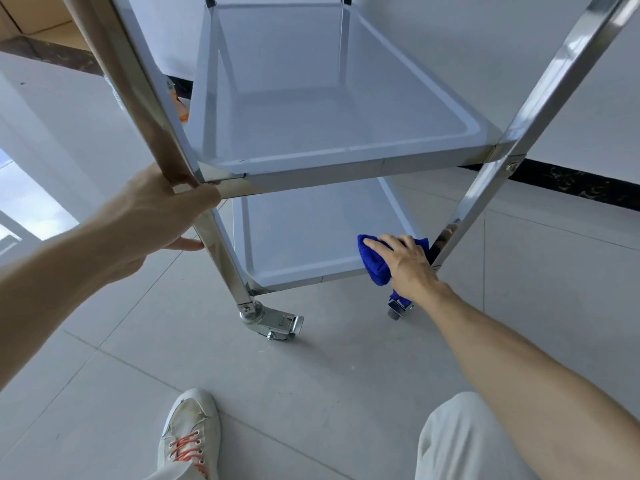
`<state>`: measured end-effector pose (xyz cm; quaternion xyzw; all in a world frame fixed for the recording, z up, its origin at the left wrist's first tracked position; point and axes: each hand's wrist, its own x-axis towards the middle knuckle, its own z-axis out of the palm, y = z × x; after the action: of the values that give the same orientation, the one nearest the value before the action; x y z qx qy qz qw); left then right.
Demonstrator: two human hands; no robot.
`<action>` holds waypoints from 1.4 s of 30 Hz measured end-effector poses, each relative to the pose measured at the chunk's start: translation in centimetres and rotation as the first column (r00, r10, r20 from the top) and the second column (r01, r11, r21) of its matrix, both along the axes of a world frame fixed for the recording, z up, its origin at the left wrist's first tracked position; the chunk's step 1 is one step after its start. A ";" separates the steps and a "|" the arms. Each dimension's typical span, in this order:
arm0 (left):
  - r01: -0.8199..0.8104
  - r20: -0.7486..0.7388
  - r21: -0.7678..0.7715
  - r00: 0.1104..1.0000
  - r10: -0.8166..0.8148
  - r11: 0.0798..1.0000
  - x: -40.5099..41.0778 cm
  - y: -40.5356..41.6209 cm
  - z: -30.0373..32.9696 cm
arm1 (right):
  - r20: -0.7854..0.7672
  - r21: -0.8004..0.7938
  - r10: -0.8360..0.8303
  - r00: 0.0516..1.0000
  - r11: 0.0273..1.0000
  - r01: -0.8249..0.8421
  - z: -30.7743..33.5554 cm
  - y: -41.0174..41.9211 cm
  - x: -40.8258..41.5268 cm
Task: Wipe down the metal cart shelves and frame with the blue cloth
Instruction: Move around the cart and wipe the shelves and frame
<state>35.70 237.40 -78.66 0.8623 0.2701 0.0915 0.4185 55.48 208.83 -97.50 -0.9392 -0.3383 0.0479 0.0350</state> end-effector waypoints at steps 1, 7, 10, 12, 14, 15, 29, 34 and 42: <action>0.002 -0.003 0.008 1.000 -0.002 1.000 0.0 -0.1 0.3 | -0.072 0.088 -0.024 0.997 0.996 0.030 0.2 0.0 0.0; -0.154 0.209 0.259 0.973 0.100 0.953 -0.8 0.3 1.7 | -0.543 0.593 -0.117 0.832 0.649 0.478 5.2 -2.6 -1.8; -0.390 0.425 0.075 0.845 0.324 0.918 -0.6 2.5 3.7 | -0.671 0.676 -0.029 0.741 0.387 0.627 7.9 -5.2 -3.0; -0.368 0.479 -0.040 0.809 0.341 0.929 -0.7 2.9 5.0 | -0.697 0.690 0.024 0.717 0.293 0.661 9.7 -6.9 -3.7; -0.331 0.565 0.029 0.784 0.258 0.943 -0.9 -0.9 6.6 | -0.694 0.705 0.063 0.717 0.260 0.660 11.5 -8.6 -4.3; -0.271 0.614 0.084 0.772 0.165 0.959 -0.7 -3.7 7.4 | -0.686 0.714 0.070 0.724 0.256 0.652 12.4 -9.4 -4.5; 0.233 0.017 0.830 0.897 -0.441 0.507 4.4 -9.0 4.2 | -0.499 0.854 -0.038 0.866 -0.192 0.484 28.1 -12.1 -2.2; 0.228 -0.054 0.875 0.923 -0.382 0.427 5.7 -8.2 2.7 | -0.253 0.949 -0.046 0.966 -0.206 0.239 35.0 -8.1 -1.0; 0.285 -0.072 0.871 0.880 -0.470 0.400 6.2 -8.1 1.9 | -0.121 0.992 -0.168 0.978 0.004 0.123 35.8 -5.1 0.9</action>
<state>41.91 229.27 -76.77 0.9785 -0.0556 0.1956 -0.0361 56.39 203.70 -61.65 -0.6764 -0.1770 -0.2209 0.6799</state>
